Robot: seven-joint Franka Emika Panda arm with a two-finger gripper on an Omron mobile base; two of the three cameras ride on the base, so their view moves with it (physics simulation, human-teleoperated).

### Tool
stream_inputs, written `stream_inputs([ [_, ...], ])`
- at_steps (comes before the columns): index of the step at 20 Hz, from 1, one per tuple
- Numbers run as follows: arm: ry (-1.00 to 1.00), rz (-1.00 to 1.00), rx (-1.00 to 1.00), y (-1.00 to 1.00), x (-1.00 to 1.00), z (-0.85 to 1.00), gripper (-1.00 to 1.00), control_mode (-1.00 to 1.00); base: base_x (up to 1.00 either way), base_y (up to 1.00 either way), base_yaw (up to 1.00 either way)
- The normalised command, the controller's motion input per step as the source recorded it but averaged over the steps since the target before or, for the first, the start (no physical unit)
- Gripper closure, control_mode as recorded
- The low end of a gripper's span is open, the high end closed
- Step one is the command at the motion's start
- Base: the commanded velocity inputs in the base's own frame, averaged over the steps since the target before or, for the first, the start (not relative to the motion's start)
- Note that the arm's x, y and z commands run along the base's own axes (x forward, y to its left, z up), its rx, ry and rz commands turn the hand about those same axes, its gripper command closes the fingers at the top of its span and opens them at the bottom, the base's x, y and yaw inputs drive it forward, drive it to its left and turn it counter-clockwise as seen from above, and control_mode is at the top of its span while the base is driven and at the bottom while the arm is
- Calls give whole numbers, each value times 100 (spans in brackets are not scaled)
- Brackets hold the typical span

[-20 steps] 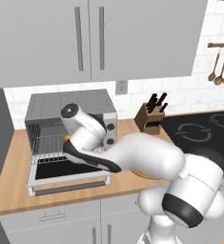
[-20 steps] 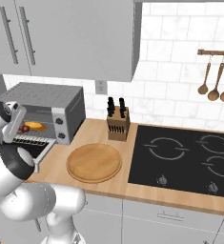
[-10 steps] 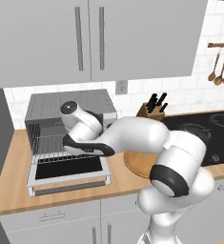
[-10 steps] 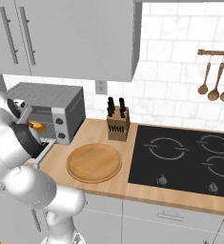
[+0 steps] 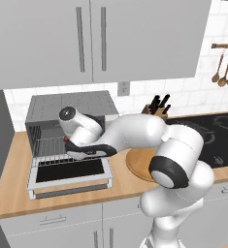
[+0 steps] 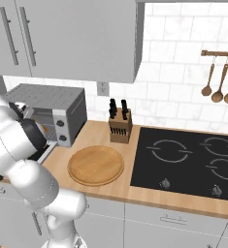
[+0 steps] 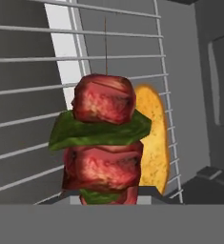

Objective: Pick up the kebab skewer and baguette bread, and place them inside the toaster oven. Close the toaster oven door and start by setting the timer.

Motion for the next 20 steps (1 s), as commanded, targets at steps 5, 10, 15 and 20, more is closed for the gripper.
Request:
stream_inputs([
  [5,-1,1,0,0,41,-5,100,-100,0,0,0],
  [10,0,2,0,0,34,-5,-100,-100,0,0,0],
  [15,0,0,0,0,12,0,-100,-100,0,0,0],
  [20,0,0,0,0,1,0,-100,-100,0,0,0],
])
